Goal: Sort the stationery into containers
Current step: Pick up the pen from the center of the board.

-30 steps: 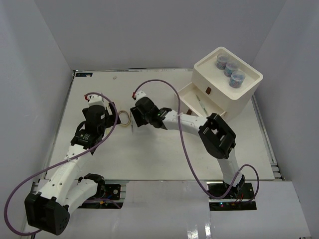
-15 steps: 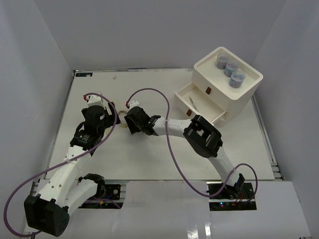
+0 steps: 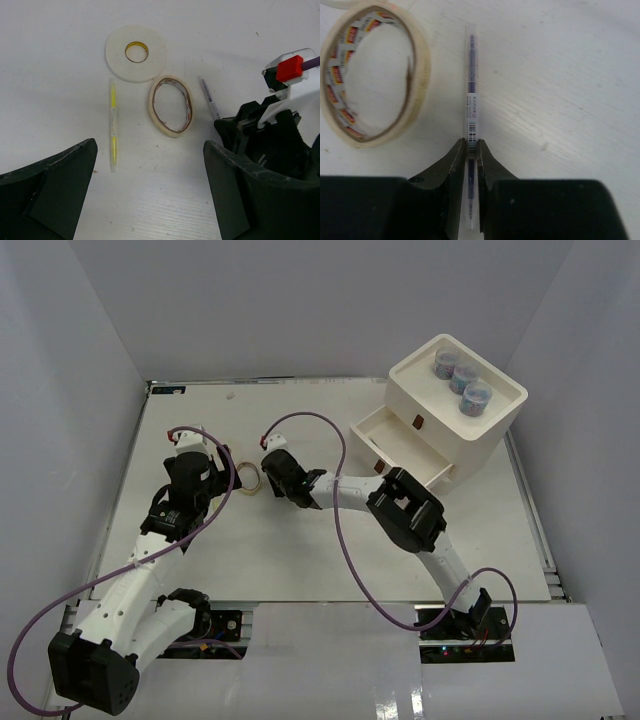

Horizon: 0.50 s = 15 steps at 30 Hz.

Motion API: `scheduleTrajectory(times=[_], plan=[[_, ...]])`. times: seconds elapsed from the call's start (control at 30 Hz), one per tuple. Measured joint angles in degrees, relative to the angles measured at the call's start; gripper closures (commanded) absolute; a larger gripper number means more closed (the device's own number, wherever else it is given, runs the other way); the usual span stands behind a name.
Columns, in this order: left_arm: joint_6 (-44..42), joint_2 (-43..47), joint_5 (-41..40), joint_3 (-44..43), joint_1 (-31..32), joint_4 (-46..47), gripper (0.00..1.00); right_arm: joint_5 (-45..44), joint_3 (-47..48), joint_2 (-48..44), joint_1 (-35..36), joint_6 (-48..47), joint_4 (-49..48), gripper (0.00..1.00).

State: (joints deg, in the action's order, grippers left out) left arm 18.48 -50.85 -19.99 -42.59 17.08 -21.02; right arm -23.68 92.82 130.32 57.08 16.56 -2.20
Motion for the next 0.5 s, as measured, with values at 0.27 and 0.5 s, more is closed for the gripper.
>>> scheduleTrajectory(times=[0.27,0.5], plan=[[0.0,-0.3,-0.1,0.0,0.0,0.0,0.02,-2.8,-14.4,-13.7,-4.0,-10.6,1.4,0.92],[0.0,-1.6,-0.1,0.0,0.0,0.0,0.02,-4.5,-24.9,-41.2,-6.3,-28.8,2.1,0.92]])
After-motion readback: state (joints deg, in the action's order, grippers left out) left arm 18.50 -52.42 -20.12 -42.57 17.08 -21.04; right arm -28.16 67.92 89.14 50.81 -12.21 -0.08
